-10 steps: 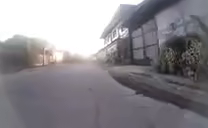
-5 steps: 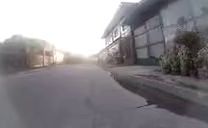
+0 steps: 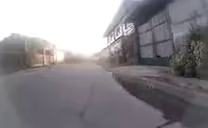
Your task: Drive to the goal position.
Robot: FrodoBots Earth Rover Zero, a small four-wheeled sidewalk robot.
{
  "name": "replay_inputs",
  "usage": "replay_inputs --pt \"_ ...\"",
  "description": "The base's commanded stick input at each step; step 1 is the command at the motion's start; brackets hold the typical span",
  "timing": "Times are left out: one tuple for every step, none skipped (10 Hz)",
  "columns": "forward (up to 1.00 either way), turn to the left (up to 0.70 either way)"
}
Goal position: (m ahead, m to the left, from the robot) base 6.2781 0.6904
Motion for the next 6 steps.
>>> replay_inputs --pt "1.00 0.01" --pt "1.00 0.01" --pt "1.00 0.01" --pt "1.00 0.01" --pt "1.00 0.01" --pt "1.00 0.01"
